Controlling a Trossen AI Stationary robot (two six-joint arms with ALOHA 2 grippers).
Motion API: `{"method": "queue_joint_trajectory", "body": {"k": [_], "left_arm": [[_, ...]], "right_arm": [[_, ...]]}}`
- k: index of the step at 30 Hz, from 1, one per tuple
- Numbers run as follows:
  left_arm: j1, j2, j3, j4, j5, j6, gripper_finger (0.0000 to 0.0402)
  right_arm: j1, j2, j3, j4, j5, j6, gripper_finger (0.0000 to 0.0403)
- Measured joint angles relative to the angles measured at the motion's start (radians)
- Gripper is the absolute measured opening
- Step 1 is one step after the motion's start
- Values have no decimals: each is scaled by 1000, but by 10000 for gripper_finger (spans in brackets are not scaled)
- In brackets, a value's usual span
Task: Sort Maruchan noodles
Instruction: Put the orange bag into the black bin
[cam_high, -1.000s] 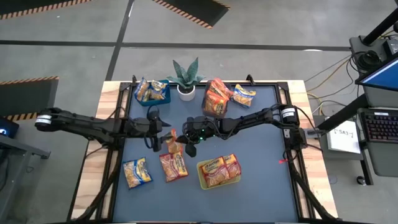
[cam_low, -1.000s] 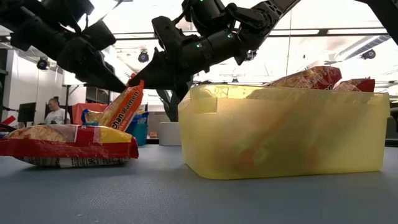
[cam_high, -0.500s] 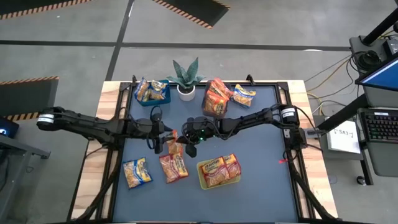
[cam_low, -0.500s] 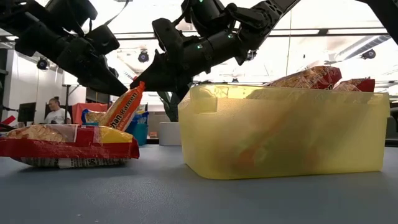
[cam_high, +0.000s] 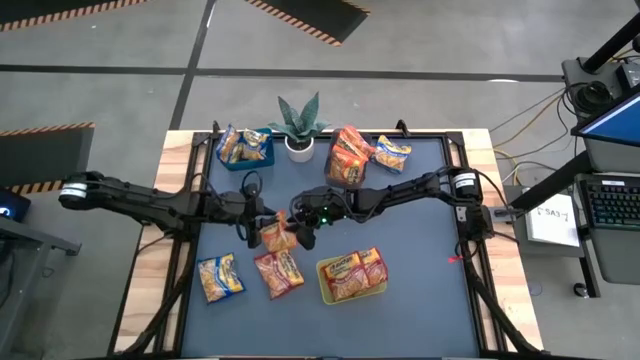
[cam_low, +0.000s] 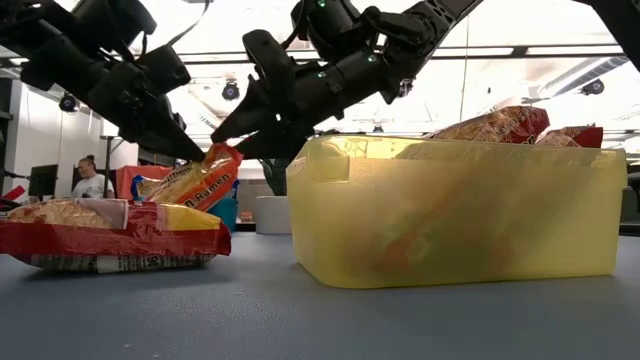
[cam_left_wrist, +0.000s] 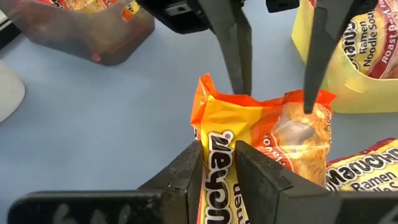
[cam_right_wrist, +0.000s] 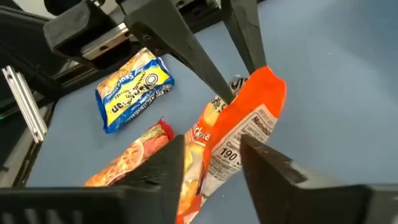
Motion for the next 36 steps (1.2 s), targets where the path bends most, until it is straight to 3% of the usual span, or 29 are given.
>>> {"method": "queue_joint_trajectory", "body": {"k": [8, 14, 23, 27, 36], "left_arm": [[-11, 0, 0, 0, 0, -4, 75], [-12, 0, 1, 12, 0, -11, 75], [-13, 0, 1, 22, 0, -11, 75], [-13, 0, 1, 22, 1, -10, 75], [-13, 0, 2, 23, 1, -1, 75]], "right_arm": [[-4, 5, 0, -13, 0, 107, 253], [-1, 44, 17, 11, 2, 131, 289], [1, 156, 145, -24, -4, 114, 255], [1, 156, 150, -41, -8, 111, 229], [1, 153, 150, -40, -1, 138, 224]]}}
